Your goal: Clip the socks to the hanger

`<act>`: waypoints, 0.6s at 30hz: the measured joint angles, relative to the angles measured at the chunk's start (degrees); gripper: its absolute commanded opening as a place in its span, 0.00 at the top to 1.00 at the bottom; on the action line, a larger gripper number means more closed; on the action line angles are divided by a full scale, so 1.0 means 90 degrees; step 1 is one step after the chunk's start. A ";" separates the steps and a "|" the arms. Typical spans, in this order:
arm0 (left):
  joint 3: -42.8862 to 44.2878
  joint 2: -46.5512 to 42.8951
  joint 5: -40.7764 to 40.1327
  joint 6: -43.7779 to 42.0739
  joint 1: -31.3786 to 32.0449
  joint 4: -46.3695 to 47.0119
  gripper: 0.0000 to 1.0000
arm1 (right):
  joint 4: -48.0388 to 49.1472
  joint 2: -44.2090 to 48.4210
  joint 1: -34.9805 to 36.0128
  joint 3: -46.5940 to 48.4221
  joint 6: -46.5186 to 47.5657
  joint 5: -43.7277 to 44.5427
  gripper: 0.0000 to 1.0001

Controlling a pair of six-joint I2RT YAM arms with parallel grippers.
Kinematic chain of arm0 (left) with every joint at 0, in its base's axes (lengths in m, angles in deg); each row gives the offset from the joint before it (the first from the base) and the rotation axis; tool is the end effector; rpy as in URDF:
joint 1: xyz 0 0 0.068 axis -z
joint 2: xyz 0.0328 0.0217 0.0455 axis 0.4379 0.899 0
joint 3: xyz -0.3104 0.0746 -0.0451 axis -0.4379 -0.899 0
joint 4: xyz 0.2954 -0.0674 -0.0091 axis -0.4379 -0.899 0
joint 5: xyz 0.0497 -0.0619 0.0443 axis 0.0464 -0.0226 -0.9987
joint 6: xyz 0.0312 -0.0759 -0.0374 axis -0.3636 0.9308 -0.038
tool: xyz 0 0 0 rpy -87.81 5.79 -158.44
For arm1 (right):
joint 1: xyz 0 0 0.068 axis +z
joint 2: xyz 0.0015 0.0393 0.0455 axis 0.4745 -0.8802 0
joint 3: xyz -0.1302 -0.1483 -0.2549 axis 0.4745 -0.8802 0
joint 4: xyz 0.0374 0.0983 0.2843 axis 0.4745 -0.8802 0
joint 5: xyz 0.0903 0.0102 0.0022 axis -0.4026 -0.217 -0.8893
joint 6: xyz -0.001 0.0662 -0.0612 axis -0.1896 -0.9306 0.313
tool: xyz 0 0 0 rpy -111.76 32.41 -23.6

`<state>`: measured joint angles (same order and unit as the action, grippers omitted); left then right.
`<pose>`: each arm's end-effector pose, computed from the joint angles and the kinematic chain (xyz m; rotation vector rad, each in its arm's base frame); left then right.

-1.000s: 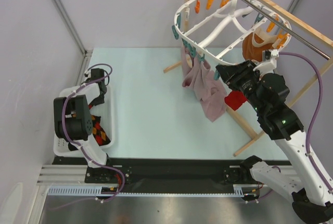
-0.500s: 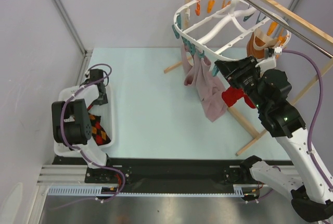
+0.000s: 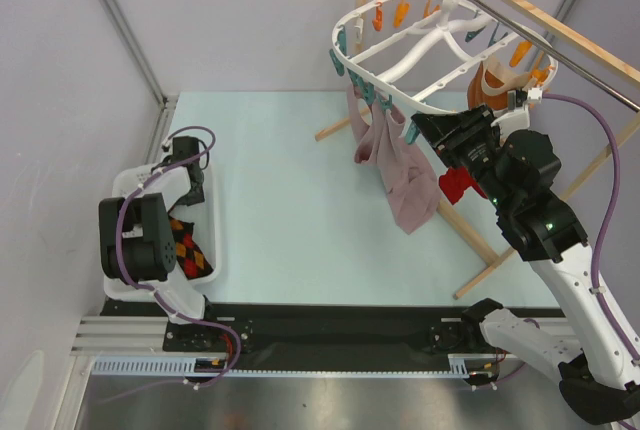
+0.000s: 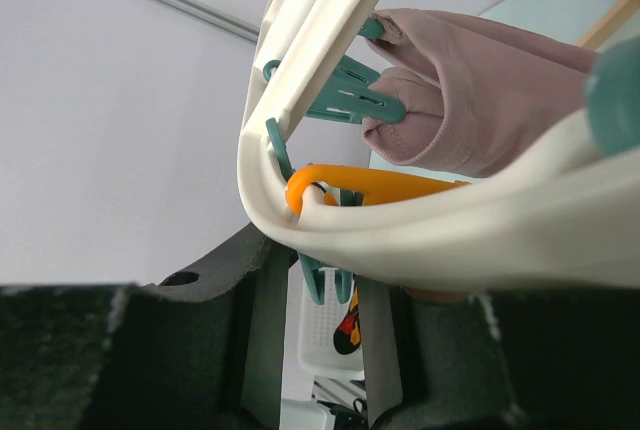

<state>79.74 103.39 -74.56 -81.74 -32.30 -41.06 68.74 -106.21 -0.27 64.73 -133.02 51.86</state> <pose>0.3753 0.0844 0.1751 -0.4250 2.5361 0.7435 0.2054 0.1015 0.5228 0.4881 1.6061 1.0779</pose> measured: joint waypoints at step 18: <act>0.0141 0.0522 0.0245 -0.0097 -0.0627 -0.0019 1.00 | 0.0005 0.0000 -0.0002 -0.0002 -0.0012 -0.0022 1.00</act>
<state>81.01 108.09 -72.35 -82.62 -37.94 -41.24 68.78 -106.21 -0.30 64.70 -133.13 51.66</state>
